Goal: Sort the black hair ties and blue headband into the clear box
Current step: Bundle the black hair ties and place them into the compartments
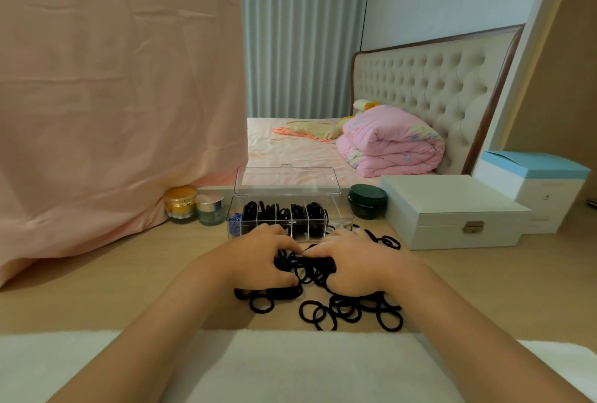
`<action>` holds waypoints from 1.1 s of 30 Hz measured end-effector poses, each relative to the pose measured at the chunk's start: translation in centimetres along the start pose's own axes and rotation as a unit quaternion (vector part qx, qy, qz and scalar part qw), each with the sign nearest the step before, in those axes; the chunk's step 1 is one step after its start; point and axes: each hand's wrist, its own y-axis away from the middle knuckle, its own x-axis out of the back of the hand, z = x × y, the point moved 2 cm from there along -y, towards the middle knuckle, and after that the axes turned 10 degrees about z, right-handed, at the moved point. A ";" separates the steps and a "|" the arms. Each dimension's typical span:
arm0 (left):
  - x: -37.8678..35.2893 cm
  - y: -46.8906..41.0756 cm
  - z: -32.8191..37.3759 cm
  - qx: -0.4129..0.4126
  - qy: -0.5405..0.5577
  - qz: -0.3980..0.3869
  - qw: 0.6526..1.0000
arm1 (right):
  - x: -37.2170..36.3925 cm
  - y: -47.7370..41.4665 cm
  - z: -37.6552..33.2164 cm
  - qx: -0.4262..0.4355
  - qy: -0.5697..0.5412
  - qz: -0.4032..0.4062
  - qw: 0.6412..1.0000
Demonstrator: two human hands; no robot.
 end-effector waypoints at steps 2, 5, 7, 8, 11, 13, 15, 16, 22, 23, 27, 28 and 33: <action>0.0 0.0 -0.1 0.002 0.016 -0.016 1.000 | -0.3 -0.3 0.3 0.005 0.046 0.014 0.999; -0.4 0.0 0.2 -0.010 0.014 -0.034 0.999 | -0.1 -0.4 0.3 0.018 0.031 0.053 0.998; -0.6 -0.3 0.3 -0.027 0.010 -0.014 0.999 | 0.1 -0.3 0.2 0.028 0.002 0.075 0.997; -0.5 -0.4 0.3 -0.034 0.007 -0.001 0.999 | 0.2 -0.2 0.2 0.032 -0.024 0.090 0.995; -0.3 -0.6 0.0 -0.026 0.026 0.021 0.999 | 0.7 0.2 0.6 0.021 -0.094 0.138 0.986; 0.1 -0.4 -0.1 0.000 0.066 0.018 0.998 | 1.1 0.3 0.8 0.003 -0.152 0.177 0.972; 0.8 -0.1 0.1 0.040 0.155 0.021 0.987 | 1.4 0.2 0.9 -0.012 -0.252 0.213 0.944; 1.2 -0.1 0.3 0.055 0.217 0.034 0.974 | 1.6 0.2 0.8 -0.017 -0.303 0.229 0.925; 1.8 -0.3 1.3 0.092 0.406 0.067 0.907 | 2.1 0.1 -0.5 -0.056 -0.454 0.230 0.859; 1.8 -0.3 1.2 0.099 0.403 0.068 0.907 | 2.1 -0.1 -0.7 -0.061 -0.473 0.219 0.851; 2.1 0.1 -0.4 0.130 0.419 0.061 0.896 | 2.5 -0.7 -1.2 -0.079 -0.518 0.144 0.840; 2.1 0.1 -0.7 0.136 0.418 0.063 0.896 | 2.6 -1.0 -1.4 -0.076 -0.510 0.119 0.848; 2.4 0.4 -1.5 0.160 0.448 0.057 0.878 | 2.8 -2.8 -2.7 -0.089 -0.468 0.104 0.873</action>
